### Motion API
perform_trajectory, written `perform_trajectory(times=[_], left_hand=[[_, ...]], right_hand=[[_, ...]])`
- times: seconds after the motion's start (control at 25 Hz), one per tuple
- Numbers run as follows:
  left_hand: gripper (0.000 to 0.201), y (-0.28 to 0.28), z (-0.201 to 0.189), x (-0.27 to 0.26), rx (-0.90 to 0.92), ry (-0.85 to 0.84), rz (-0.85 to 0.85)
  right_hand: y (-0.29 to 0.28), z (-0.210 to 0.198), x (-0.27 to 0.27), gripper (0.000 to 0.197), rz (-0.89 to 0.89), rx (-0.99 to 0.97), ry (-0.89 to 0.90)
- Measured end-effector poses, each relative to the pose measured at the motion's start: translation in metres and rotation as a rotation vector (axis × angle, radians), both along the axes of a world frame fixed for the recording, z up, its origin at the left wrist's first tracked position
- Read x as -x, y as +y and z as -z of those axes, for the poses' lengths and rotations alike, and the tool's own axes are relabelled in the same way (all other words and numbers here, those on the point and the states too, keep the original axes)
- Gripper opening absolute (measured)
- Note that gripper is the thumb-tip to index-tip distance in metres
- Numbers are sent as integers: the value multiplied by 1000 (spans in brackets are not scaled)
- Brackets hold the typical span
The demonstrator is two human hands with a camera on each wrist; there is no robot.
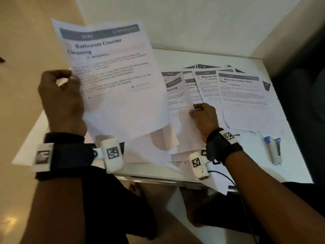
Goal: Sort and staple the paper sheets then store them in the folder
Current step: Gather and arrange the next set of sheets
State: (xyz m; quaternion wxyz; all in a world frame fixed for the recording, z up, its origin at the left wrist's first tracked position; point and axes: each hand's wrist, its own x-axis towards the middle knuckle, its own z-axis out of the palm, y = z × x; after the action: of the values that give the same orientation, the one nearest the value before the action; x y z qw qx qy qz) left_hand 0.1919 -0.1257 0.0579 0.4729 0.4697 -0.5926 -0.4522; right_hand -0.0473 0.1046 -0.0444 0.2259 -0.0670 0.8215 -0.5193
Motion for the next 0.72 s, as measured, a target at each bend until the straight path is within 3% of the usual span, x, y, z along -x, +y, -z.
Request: perform_trajectory(times=[0.16,0.32,0.52,0.64,0.72], left_hand=[[14,11,44,24,-256,-23,8],[16,9,54,36,-295,-7,-16],[18,35,64,49,-33,-450,127],[22,46,70,55,7,-632,202],[27,48,74,57,-12,-698,264]], right_hand=[[-9,-5,-4,26,-83,-101,103],[-7,-1,-6,26,-104,-149,148],[-2,-5,-4,22,-112,-159,233],[-4,-12,-9,44,-131,-198,187],[-8,-15,-9,48,-157,-243,164]])
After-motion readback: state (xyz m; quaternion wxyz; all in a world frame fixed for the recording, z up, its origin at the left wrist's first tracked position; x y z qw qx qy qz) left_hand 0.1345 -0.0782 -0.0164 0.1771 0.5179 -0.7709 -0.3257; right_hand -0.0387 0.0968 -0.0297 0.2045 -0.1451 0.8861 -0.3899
